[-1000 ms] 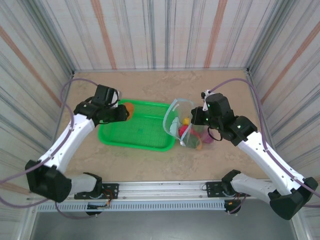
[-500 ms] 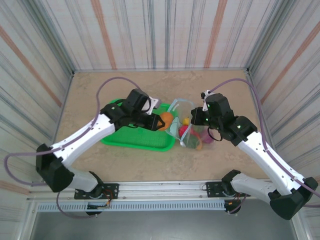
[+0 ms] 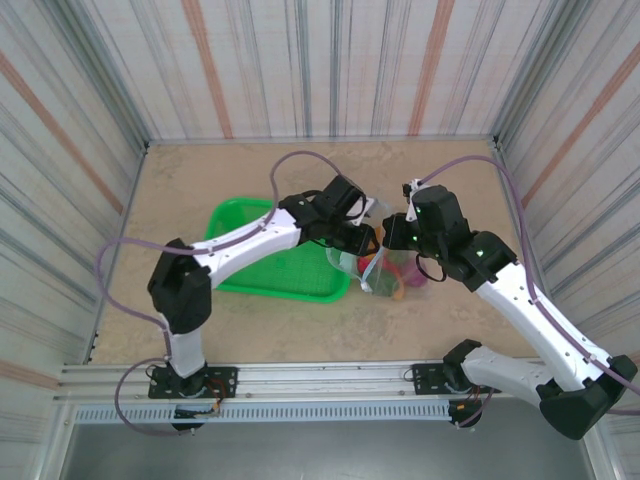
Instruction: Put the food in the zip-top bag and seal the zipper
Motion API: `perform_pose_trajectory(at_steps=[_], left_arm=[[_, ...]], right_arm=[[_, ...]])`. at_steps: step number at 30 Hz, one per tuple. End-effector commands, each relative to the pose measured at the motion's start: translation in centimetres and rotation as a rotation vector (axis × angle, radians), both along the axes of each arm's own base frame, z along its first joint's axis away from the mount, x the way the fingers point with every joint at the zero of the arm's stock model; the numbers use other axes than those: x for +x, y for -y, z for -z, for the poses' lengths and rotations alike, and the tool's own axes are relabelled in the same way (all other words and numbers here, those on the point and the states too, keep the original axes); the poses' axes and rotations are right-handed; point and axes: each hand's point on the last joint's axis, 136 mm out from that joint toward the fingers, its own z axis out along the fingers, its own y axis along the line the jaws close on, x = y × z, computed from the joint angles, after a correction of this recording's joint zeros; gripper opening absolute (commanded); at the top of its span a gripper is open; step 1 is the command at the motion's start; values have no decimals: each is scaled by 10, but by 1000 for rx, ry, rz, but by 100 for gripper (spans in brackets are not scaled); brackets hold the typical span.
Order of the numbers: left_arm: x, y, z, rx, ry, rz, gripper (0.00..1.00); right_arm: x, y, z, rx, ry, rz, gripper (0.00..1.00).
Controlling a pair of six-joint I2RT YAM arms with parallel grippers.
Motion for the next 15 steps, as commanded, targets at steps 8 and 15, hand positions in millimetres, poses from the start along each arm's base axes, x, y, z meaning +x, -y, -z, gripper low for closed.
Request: perform_pose_trajectory(at_steps=[8,15], left_arm=[[14,24,-5,-56,-34,-41,64],[11,14,-20,-70,-3,-41,64]], right_arm=[[-1,-1,-9,10,11,1,0],[-1,0,-7,5,11,6,0]])
